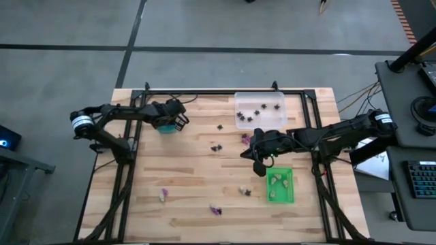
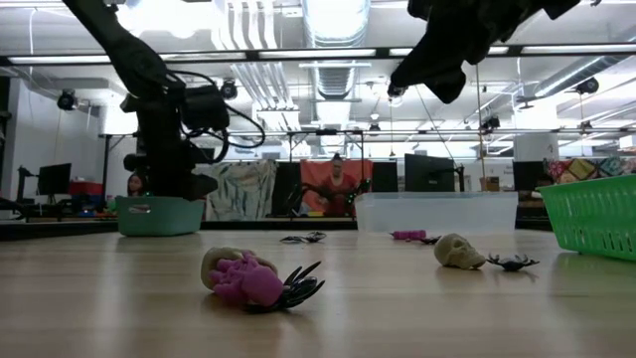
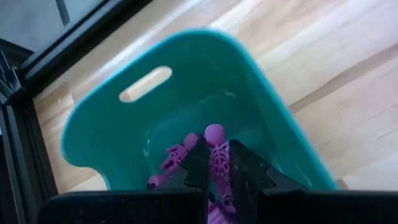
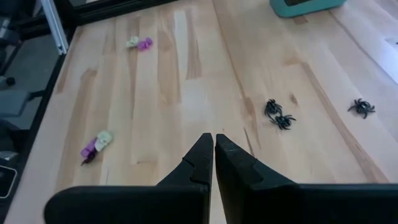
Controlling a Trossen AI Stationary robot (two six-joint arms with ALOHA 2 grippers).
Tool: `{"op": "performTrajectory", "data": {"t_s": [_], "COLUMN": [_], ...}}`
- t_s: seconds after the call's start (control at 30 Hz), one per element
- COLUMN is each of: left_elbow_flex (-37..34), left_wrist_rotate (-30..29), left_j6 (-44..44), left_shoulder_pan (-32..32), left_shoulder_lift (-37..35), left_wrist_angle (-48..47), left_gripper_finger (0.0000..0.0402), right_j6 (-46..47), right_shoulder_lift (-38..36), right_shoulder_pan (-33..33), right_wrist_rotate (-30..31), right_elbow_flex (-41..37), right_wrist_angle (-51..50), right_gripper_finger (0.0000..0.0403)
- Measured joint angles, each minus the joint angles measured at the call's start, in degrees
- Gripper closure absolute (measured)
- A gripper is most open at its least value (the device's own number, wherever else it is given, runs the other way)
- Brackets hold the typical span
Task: Sort Halloween decoration
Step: Put the purple skeleton toy into the blue bin
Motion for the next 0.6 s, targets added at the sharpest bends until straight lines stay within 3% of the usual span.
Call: {"op": "performTrajectory", "data": {"t_s": [0.27,0.6], "left_elbow_flex": [0.63,0.65], "left_wrist_rotate": [-0.46,-0.54], "left_j6": [-0.11,-0.22], "left_shoulder_pan": [0.07,0.07], "left_shoulder_lift": [1.9,1.47], "left_wrist_angle": [0.17,0.23], "left_gripper_finger": [0.0377,0.0311], "right_j6": [0.0,0.0], "right_shoulder_lift": [-0.04,-0.04], "right_shoulder_pan": [0.0,0.0], "right_wrist_rotate": [0.0,0.0], "right_elbow_flex": [0.06,0.06], "right_wrist_angle": [-0.09,-0.48], "right_gripper_finger": [0.0394,0.0394]}}
